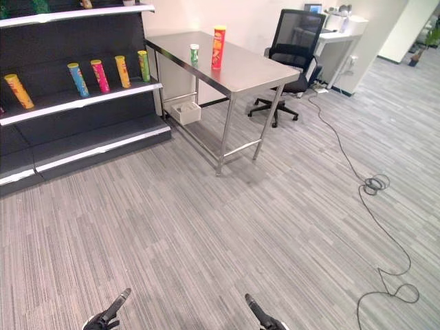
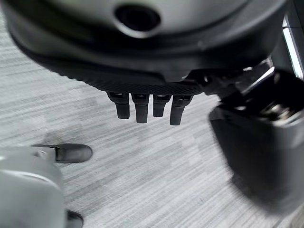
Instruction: Put the goods on the table back onto the shelves and tidy them up.
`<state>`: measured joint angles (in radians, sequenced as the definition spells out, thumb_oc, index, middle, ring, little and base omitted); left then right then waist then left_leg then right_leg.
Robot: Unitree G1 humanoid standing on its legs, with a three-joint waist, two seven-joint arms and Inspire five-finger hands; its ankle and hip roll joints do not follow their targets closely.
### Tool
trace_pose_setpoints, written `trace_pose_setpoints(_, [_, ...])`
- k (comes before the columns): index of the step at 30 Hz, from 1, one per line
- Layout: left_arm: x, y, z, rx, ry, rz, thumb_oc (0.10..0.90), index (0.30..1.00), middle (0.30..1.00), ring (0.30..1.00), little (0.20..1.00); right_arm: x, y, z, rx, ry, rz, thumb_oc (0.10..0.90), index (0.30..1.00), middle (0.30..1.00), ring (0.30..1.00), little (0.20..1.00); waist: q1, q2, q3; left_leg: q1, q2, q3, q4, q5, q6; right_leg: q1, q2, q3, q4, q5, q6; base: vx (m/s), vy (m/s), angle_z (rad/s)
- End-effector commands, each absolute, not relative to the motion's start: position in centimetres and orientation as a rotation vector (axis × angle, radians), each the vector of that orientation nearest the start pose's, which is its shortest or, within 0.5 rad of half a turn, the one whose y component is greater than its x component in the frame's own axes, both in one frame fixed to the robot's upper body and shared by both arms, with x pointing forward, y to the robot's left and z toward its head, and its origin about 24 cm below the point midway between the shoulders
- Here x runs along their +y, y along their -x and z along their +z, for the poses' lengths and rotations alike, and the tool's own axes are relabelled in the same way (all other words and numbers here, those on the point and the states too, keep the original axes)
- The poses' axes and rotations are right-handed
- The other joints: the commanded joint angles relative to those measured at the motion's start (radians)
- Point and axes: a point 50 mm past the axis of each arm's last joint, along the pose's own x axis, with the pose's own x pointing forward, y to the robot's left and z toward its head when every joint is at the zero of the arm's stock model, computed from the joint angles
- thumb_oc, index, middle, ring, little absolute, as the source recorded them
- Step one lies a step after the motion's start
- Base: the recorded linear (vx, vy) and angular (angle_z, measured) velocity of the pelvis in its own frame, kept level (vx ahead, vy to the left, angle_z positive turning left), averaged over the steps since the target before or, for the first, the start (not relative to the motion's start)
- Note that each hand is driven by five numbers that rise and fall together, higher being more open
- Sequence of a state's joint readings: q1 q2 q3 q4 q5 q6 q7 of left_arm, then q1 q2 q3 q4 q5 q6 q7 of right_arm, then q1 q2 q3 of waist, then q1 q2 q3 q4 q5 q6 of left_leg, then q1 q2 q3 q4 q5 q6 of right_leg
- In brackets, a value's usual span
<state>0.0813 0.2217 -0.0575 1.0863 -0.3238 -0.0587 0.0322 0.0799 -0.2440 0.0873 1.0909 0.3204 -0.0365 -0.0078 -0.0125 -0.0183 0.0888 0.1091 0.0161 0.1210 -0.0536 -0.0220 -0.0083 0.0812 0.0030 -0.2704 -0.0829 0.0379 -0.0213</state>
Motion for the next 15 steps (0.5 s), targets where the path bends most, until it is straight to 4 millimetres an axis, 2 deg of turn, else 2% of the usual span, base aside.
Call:
trace_pose_setpoints(1, [24.54, -11.91, -14.36, 0.958, 0.018, 0.308, 0.8, 0.9, 0.9, 0.9, 0.9, -25.59, -11.08, -14.48, 1.022, 0.026, -0.299, 0.8, 0.9, 0.9, 0.9, 0.9, 0.009, -0.008, 0.014, 0.003, 0.037, 0.063, -0.034, 0.047, -0.063, 0.043, -0.086, 0.016, -0.004, -0.03, 0.14, 0.0, 0.0, 0.0])
trace_pose_setpoints(15, [24.15, -11.67, -14.62, 0.994, -0.048, 0.232, 0.8, 0.9, 0.9, 0.9, 0.9, -25.99, -10.94, -14.43, 1.038, 0.067, -0.275, 0.8, 0.9, 0.9, 0.9, 0.9, 0.002, 0.005, 0.019, -0.002, 0.038, 0.056, -0.034, 0.052, -0.065, 0.04, -0.081, 0.018, -0.004, -0.034, 0.136, 0.0, 0.0, 0.0])
